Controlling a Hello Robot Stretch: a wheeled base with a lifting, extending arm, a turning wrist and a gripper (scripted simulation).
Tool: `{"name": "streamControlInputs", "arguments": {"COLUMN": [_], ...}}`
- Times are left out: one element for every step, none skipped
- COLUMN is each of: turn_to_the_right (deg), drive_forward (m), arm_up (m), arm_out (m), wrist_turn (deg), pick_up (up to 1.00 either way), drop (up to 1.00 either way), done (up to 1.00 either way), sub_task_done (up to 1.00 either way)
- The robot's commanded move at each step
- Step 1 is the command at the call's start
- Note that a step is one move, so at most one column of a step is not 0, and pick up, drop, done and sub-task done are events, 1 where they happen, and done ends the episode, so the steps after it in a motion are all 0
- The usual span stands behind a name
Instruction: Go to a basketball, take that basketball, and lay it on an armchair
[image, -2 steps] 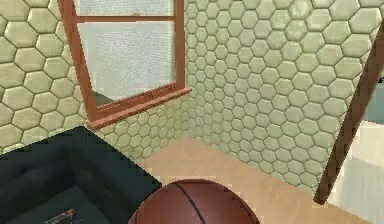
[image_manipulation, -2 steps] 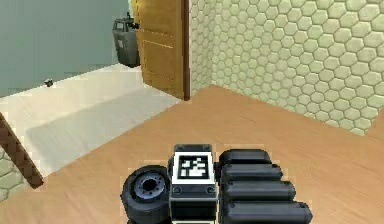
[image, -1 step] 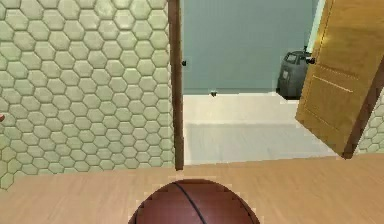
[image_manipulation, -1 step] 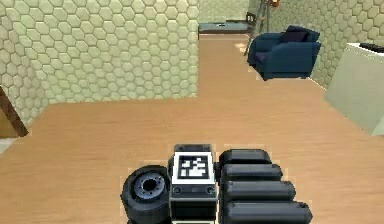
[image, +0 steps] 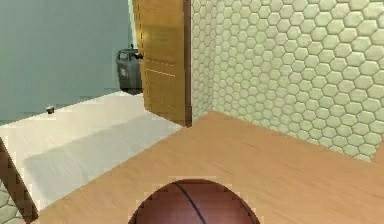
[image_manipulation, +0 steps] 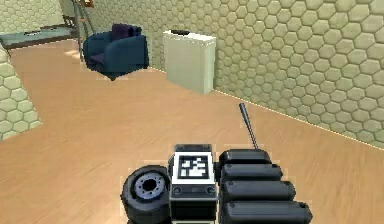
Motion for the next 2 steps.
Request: {"name": "streamControlInputs", "arguments": {"turn_to_the_right": [45.0, 42.0], "drive_forward": [0.00, 0.00], "arm_up": [0.00, 0.00], "arm_out": [0.00, 0.00], "wrist_turn": [0.0, 0.0], "pick_up": [0.00, 0.00], "drop": [0.00, 0.00], "done": [0.00, 0.00], "sub_task_done": [0.00, 0.00]}}
